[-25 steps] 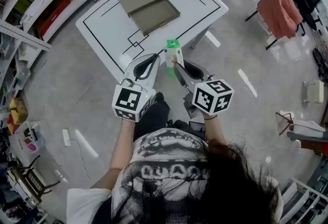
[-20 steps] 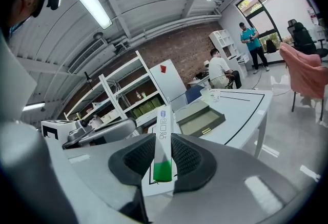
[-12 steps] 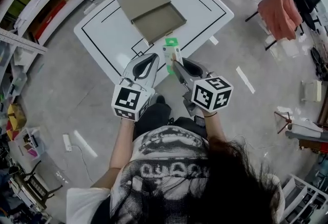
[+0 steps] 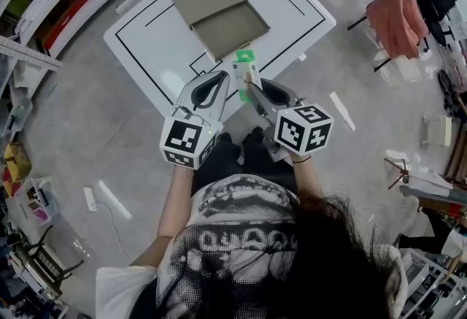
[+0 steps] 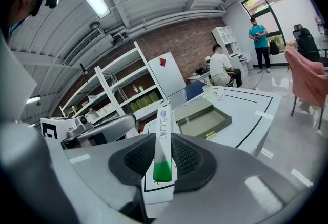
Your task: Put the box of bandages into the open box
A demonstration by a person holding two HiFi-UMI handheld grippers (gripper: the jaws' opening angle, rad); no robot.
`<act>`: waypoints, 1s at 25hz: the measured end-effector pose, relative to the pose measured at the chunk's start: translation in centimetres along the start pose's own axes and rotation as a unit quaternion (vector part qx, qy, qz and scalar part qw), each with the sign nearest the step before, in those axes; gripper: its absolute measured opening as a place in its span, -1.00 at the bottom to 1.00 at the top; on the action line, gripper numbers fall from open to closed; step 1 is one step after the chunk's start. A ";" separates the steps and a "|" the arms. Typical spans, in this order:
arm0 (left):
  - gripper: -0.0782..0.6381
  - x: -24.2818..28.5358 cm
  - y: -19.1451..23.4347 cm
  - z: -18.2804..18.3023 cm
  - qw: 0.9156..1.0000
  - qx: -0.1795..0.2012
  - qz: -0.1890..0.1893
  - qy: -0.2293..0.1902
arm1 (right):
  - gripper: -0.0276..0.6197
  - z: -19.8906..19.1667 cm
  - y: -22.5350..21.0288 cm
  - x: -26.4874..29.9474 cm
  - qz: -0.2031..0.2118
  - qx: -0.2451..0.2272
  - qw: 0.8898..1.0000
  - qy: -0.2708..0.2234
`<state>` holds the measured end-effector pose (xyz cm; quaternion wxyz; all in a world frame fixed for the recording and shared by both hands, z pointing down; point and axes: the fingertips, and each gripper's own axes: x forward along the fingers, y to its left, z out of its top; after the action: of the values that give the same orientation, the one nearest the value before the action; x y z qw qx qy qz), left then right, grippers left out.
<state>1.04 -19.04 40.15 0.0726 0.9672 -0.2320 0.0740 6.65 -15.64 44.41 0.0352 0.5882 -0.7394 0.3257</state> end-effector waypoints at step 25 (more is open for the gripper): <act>-0.78 2.9 6.5 1.1 0.990 -0.018 0.136 -0.003 | -0.60 4.5 -3.9 9.7 0.109 -0.066 0.988 0.088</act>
<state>0.78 -26.22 40.29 0.0784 0.9252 -0.3632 0.0765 8.71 -26.62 46.81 0.1029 0.4696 -0.8132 0.3280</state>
